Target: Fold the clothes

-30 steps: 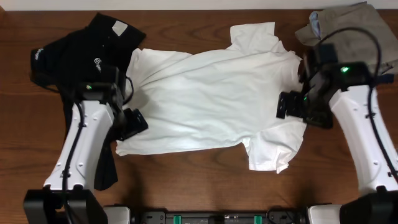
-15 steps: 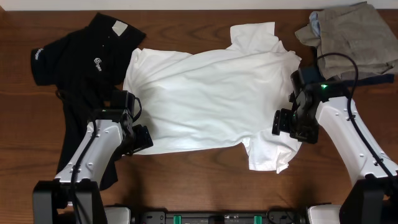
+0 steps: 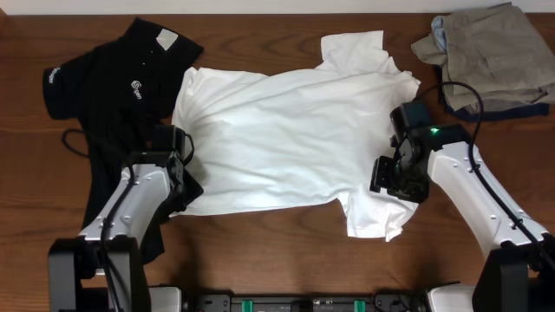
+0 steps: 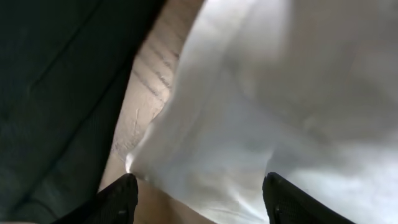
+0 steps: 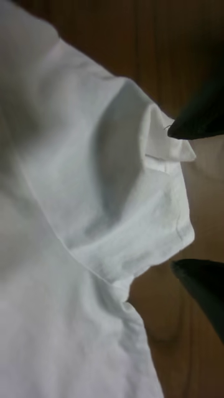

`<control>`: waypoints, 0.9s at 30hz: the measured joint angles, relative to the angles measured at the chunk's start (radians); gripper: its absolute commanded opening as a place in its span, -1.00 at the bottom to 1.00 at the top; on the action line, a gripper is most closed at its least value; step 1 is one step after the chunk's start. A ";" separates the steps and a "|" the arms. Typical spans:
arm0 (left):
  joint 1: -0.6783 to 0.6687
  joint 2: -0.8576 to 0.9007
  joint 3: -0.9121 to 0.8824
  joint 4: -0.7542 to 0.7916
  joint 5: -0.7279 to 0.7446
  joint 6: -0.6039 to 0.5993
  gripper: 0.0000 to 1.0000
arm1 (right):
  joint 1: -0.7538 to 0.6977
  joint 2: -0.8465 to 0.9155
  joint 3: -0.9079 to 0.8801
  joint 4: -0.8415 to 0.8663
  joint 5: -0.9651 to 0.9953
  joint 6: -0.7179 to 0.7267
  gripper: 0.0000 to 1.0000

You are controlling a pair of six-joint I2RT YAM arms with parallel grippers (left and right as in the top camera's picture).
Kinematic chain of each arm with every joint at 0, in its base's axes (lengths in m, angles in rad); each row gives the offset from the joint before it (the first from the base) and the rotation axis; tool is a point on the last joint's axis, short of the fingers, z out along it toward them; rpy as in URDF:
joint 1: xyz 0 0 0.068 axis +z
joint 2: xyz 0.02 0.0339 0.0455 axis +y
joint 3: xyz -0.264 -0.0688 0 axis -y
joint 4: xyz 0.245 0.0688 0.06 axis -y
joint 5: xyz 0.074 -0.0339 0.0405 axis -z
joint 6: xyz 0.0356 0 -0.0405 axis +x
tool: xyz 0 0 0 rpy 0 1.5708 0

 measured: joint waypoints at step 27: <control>0.000 0.025 -0.056 0.042 -0.002 -0.446 -0.88 | 0.001 0.000 -0.021 -0.105 0.111 0.320 -0.16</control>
